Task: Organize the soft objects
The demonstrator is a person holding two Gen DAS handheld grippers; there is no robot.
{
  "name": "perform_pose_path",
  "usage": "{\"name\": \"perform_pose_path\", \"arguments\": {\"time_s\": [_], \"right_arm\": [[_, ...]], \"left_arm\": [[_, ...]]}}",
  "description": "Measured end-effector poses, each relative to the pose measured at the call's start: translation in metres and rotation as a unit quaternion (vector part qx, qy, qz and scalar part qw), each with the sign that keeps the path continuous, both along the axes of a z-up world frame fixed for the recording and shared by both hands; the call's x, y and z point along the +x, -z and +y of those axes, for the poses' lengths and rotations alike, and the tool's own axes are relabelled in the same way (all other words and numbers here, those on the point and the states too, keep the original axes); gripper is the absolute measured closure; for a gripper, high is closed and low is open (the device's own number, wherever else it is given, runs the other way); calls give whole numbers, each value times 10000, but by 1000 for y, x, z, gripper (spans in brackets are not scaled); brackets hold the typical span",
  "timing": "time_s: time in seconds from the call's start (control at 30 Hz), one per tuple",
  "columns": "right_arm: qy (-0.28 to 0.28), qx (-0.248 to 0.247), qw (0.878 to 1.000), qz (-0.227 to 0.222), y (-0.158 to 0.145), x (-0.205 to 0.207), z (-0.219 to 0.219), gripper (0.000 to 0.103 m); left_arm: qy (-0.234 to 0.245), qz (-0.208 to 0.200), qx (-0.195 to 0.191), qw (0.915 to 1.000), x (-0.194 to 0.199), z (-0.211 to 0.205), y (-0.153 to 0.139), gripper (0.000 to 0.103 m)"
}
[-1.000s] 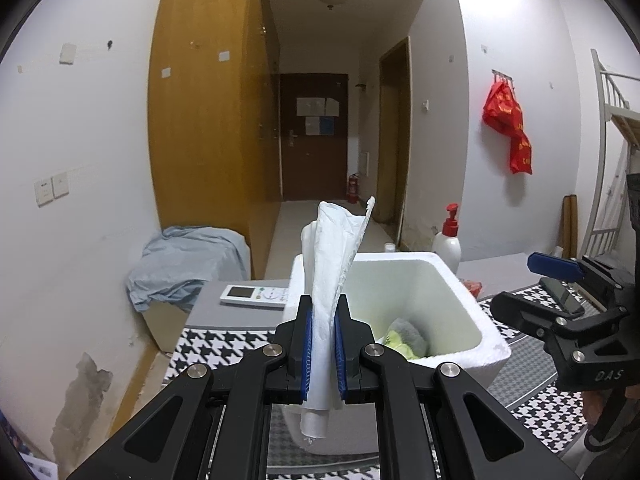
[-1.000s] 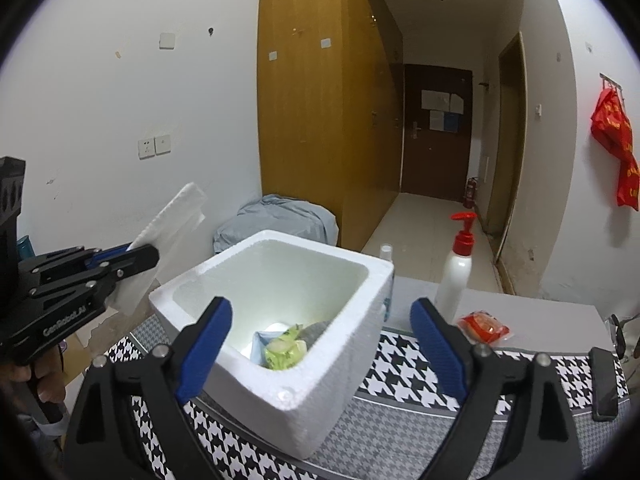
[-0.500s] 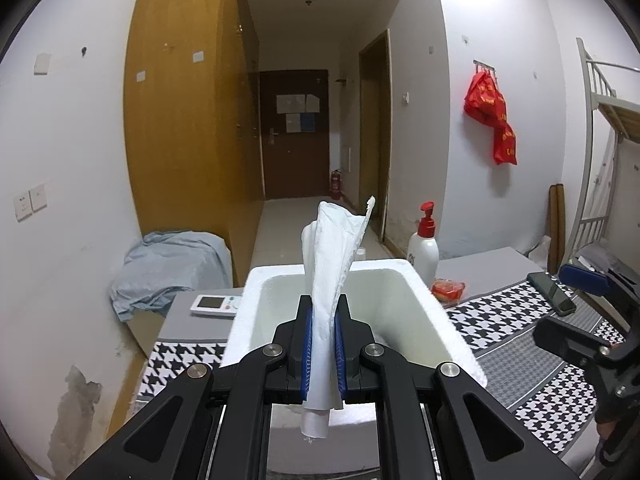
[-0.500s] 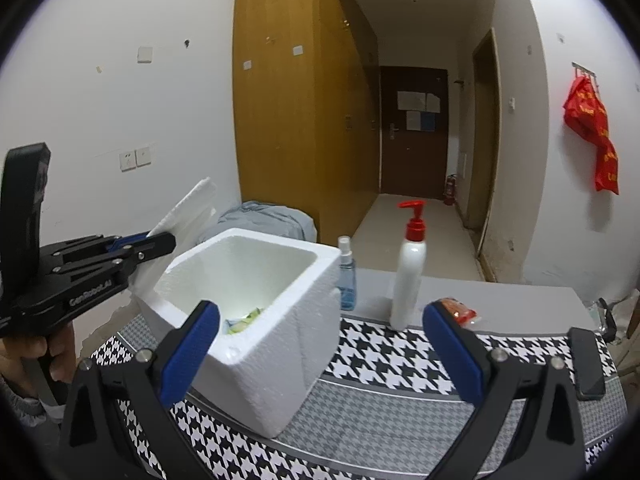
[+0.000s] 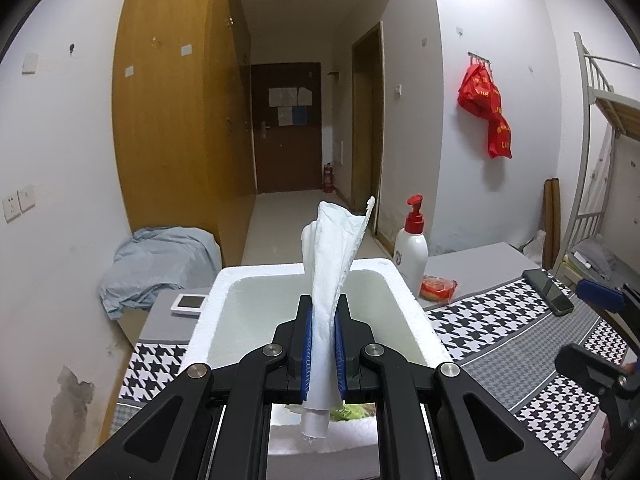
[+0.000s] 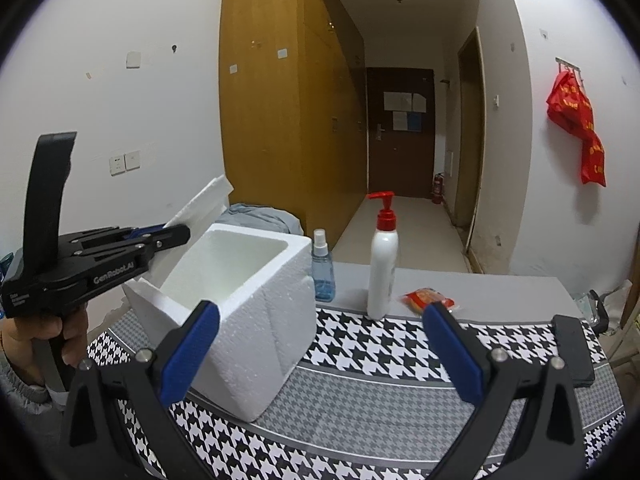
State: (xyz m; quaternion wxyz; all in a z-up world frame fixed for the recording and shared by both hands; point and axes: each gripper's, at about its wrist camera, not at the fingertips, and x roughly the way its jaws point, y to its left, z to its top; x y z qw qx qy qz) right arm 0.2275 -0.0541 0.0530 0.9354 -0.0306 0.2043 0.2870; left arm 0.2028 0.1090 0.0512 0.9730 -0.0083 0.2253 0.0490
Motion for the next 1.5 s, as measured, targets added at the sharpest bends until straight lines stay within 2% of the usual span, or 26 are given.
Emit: {"name": "perform_pose_path", "arguments": {"time_s": [0.23,0.27,0.33,0.4,0.47,0.53,0.6,0.73,1.13,1.3,1.5], "right_arm": [[157,-33,9998,67,7,-1,-13,0],[182,-29,9998,83,7,-1,-16,0],[221,-30,9997,86,8,-1,-18,0],[248,-27,9997,82,7,-2,-22,0],[279,-45,9996,77,7,-3,-23,0],[297,-59,9995,77,8,-2,-25,0],[319,-52,9994,86,8,-1,-27,0],[315,-44,9994,95,8,-1,-28,0],[244,90,9997,-9,-1,-17,-37,0],[173,161,9996,-135,-10,-34,-43,0],[110,221,9992,-301,-19,-56,-53,0]], "left_arm": [[-44,81,-7,10000,11,-1,3,92],[-76,103,3,9999,13,-1,4,90],[-185,126,-13,9997,15,1,6,74],[-345,63,-66,9994,15,3,6,37],[-421,-13,-54,9991,15,3,6,24],[-467,-74,-7,9989,14,2,5,19],[-503,-132,14,9986,11,0,4,8],[-467,-285,-115,9984,0,-2,0,8],[-336,-568,-87,9978,-43,-28,-13,7],[-410,-767,-82,9962,-68,-38,-20,1],[-370,-936,-64,9949,-94,-54,-28,1]]}}
